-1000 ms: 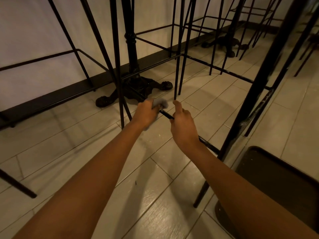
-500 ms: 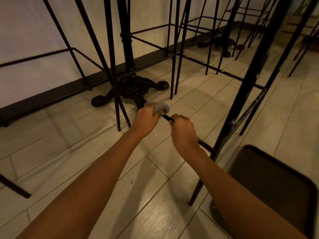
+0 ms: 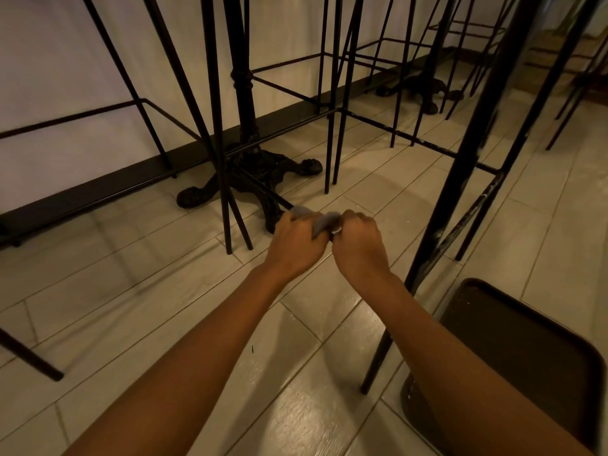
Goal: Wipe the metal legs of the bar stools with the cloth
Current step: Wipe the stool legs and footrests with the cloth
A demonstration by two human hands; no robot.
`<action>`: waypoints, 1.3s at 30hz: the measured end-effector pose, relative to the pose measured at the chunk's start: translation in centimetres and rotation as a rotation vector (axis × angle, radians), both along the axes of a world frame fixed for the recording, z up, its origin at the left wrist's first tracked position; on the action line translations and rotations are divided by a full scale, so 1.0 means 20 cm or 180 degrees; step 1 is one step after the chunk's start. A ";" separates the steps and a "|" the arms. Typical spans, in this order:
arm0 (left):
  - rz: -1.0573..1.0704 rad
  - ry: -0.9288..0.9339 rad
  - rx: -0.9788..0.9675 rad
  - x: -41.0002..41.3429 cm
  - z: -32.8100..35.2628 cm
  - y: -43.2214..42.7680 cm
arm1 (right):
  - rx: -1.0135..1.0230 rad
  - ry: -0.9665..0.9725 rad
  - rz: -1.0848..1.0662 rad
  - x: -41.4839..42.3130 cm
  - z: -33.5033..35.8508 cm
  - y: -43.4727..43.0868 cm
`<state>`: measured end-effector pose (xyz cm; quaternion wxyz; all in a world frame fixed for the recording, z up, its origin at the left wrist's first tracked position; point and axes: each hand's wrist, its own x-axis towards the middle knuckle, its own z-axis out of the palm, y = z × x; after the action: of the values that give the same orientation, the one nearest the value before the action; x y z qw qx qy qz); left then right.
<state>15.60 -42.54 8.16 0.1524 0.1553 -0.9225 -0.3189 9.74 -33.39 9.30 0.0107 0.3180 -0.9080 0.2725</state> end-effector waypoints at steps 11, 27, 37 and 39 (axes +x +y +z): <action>0.0006 -0.0353 0.1028 -0.02 -0.03 -0.10 | -0.0509 -0.0428 0.0063 0.08 0.12 -0.08; 0.0169 -0.0075 -0.0111 -0.04 -0.12 -0.33 | 0.0524 0.0502 0.0178 0.09 -0.10 -0.15; -0.0005 0.0019 -0.0333 -0.08 -0.11 -0.38 | 0.0965 0.0620 0.0379 0.10 -0.08 -0.18; -0.0062 0.0036 -0.0512 -0.07 -0.14 -0.37 | 0.0932 0.0795 0.0283 0.10 -0.09 -0.18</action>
<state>14.15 -49.97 5.44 0.1665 0.1317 -0.9457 -0.2461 11.79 -37.08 7.45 0.0649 0.3872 -0.9147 0.0961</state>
